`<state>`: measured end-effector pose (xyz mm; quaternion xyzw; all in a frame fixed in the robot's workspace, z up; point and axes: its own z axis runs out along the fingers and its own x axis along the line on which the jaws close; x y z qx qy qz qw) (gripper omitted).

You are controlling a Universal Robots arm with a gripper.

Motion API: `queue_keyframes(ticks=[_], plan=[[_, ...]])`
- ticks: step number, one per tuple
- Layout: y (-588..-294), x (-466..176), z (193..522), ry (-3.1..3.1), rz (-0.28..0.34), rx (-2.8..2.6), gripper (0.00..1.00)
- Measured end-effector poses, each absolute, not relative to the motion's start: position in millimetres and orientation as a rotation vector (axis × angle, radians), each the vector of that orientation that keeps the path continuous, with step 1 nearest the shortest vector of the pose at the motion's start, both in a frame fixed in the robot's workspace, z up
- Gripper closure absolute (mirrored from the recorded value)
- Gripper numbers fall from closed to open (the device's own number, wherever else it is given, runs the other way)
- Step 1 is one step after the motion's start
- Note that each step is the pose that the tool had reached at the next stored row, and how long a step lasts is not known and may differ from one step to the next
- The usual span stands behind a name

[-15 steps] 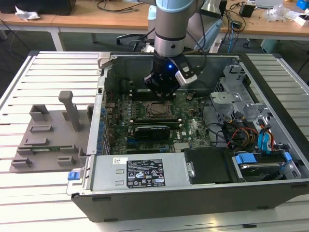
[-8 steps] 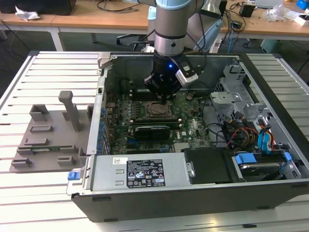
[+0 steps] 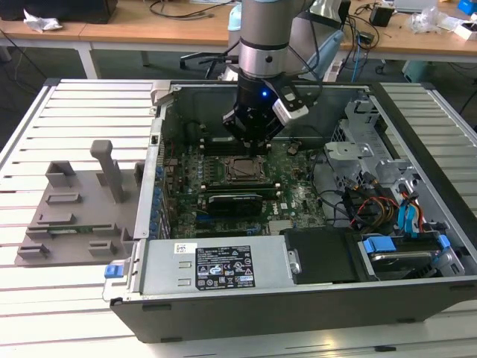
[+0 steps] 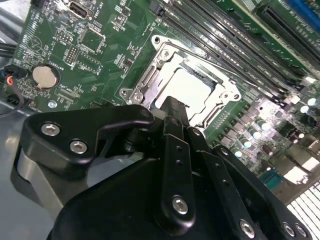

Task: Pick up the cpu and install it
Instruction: 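Install the first cpu locking lever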

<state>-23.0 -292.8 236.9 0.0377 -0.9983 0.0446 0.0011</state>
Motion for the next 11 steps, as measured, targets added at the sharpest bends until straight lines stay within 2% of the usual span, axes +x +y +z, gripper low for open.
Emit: queue_keyframes(ticks=[11], plan=[[-293.7, -23.0, 261.7, -3.134, 0.149, 0.118, 0.89]])
